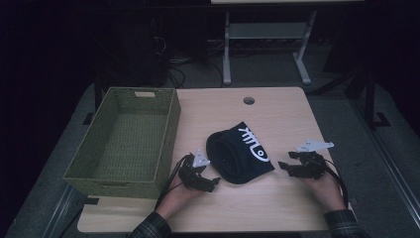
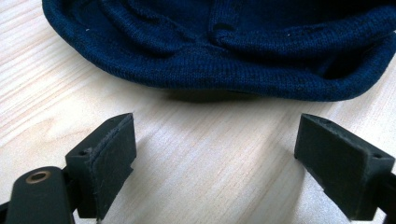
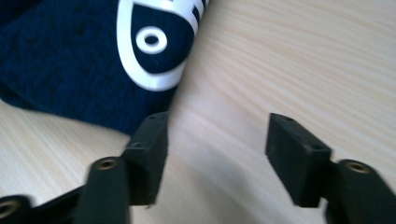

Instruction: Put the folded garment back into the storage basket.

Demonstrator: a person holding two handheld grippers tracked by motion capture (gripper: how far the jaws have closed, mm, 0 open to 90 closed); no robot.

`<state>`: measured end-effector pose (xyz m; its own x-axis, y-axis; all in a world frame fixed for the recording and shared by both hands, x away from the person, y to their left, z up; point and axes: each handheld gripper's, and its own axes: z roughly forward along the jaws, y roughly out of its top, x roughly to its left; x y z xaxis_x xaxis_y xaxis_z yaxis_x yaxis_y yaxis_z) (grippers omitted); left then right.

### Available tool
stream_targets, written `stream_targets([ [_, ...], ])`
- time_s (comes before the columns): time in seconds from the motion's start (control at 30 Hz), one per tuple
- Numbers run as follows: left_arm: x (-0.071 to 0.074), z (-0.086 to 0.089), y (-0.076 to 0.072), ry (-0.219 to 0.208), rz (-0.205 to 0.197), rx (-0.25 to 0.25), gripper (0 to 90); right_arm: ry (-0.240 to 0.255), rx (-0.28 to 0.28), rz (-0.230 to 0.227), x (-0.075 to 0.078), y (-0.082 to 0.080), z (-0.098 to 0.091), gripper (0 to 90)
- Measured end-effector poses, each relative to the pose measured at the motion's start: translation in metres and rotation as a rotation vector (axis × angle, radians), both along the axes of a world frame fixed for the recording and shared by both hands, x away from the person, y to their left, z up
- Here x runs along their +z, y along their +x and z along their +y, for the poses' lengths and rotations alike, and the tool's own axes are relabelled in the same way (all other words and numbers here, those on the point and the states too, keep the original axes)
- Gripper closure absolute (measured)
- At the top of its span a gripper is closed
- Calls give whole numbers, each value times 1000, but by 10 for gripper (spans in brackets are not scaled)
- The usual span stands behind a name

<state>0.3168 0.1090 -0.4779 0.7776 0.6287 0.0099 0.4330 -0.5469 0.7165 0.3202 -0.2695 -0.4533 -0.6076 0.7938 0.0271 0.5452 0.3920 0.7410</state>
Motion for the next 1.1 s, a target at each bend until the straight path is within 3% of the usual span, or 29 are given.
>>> stream_targets([
  [0.07, 0, 0, 0, -1, 9, 4, 119, -7, -23, -7, -3, -9, -6, 263],
  [0.2, 2, -1, 0, 12, 16, -4, 120, -6, -63, -9, -8, -20, -13, 171],
  [0.4, 9, -3, -1, 49, 51, -19, 124, 19, -97, 25, -22, -33, -23, 105],
  [0.5, 18, -5, -1, 44, 70, -33, 125, 16, -110, 28, -25, -35, -26, 97],
  [0.57, 26, -6, -1, 44, 62, -49, 127, 19, -121, 26, -26, -36, -28, 92],
  [0.7, 39, -11, 2, 53, 103, -104, 136, 11, -118, 41, -29, -35, -28, 86],
  [1.1, 64, -18, 28, 100, 106, -161, 166, -23, -112, 30, -30, -35, -24, 76],
])
